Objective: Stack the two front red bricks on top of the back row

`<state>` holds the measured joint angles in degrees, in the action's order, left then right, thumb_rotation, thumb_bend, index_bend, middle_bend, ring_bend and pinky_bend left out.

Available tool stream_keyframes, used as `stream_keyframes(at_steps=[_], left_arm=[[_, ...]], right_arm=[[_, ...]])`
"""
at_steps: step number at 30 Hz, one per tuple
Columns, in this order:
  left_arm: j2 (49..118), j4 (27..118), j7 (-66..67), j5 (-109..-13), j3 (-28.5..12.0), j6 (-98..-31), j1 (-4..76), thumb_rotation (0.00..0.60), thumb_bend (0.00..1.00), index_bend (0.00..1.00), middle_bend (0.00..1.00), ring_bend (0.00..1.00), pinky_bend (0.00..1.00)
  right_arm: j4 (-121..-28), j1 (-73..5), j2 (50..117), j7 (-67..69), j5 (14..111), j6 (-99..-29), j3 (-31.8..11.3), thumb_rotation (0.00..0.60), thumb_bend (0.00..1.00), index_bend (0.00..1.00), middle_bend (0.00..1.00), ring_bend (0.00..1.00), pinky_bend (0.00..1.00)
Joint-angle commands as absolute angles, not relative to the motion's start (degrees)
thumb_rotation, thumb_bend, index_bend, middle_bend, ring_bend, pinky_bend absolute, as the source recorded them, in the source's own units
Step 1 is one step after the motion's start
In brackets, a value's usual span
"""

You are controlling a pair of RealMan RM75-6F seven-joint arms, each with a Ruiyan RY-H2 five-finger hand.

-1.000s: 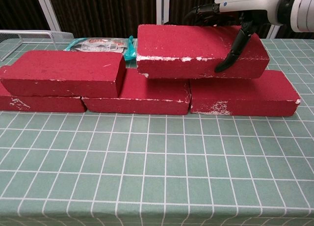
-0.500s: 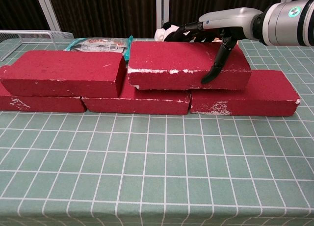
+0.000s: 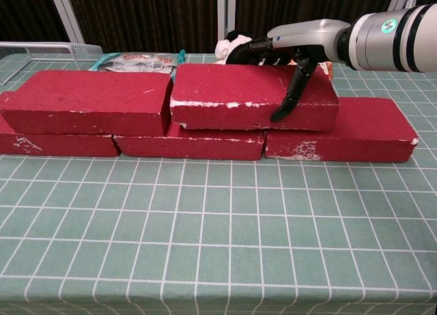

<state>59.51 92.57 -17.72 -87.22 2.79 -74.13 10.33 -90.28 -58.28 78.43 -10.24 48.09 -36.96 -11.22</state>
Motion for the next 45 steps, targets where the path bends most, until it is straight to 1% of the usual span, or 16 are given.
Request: stream_keyframes(at_steps=[1,9,34,45], left_arm=[[59.4,92.5,-18.1,-87.2,2.8,-74.0,10.3,0.600,0.03,0.07,0.00,0.00,0.00],[59.5,91.8,-19.3,-87.3,2.9,-73.9,10.2,0.600,0.04,0.07,0.00,0.00,0.00],[59.5,90.7,-21.1,-87.7,3.2,-74.1,9.7,0.600,0.03,0.07,0.00,0.00,0.00],[59.6,90.4,-21.1,-87.6,3.3,-73.6,9.7,0.600,0.03,0.07,0.00,0.00,0.00]], right_arm=[[-90.3,-58.9,78.8,-11.2,46.7,-37.6,-10.7,0.600,0.08,0.07,0.26,0.22,0.30],[-90.7,-60.1,79.3,-12.8,43.6,-38.9,-9.9,0.600,0.08,0.07,0.26,0.22,0.30],[-91.1,-62.5,80.9,-15.6,39.3,-41.1,-8.7,0.600,0.08,0.07,0.26,0.22,0.30],[-90.8,-63.2,81.5,-16.2,38.1,-41.1,-8.5,0.600,0.08,0.07,0.26,0.22,0.29]])
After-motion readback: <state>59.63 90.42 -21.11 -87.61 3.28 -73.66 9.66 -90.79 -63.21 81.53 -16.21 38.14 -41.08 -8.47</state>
